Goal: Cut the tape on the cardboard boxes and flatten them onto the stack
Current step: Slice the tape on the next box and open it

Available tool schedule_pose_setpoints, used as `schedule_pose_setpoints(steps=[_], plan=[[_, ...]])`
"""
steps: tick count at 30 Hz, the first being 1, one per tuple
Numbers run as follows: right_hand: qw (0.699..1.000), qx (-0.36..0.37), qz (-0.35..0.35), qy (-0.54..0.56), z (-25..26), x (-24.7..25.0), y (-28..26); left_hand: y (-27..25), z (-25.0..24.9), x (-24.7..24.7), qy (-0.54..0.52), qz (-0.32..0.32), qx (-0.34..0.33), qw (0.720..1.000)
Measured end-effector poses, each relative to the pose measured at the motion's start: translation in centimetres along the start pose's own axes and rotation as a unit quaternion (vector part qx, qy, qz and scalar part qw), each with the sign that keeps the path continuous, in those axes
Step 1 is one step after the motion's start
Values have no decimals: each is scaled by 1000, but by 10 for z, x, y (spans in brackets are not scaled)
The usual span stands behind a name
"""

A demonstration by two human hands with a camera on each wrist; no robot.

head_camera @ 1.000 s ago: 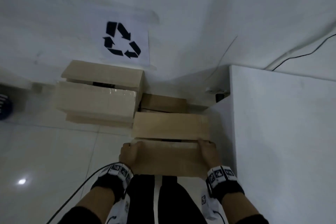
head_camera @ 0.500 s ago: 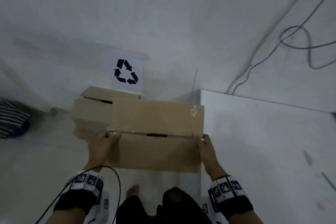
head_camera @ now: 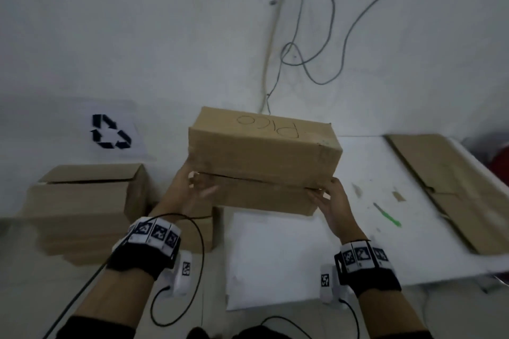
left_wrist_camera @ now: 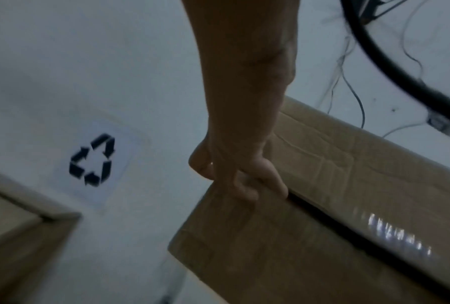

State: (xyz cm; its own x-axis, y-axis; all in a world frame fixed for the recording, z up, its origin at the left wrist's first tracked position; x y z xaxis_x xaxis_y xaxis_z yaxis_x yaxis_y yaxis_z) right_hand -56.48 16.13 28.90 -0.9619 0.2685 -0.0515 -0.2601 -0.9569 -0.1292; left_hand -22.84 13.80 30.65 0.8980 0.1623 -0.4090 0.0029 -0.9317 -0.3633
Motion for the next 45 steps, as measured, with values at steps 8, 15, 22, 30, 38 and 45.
schedule_pose_setpoints(steps=[8, 15, 22, 30, 38, 45], plan=[[977, -16, -129, 172, -32, 91, -17, 46, 59, -98, -178, 64, 142, 972], [934, -52, -260, 239, -97, 142, -29, 65, 136, -115, -256, 77, 198, 943], [944, -169, -244, 143, -143, 158, -9, 99, 172, -101, -68, -84, 154, 982], [949, -118, -146, -254, -137, 253, 88, 121, 185, -118, 165, -276, 81, 943], [875, -116, -74, -465, -161, 323, 157, 103, 202, -175, 344, -335, -22, 877], [913, -80, -5, -400, -154, 322, 165, 89, 238, -200, 534, -327, -77, 776]])
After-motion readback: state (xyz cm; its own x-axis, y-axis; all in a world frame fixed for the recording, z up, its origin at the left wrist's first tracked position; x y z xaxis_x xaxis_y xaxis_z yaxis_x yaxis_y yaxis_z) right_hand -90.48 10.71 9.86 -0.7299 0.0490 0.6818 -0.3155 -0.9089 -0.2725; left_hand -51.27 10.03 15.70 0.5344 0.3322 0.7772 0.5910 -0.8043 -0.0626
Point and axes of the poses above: each hand's wrist, its own y-axis towards the middle knuckle, its own x-axis out of the back of the hand, z = x × y, the point moved 7 cm from there along y, towards the middle knuckle
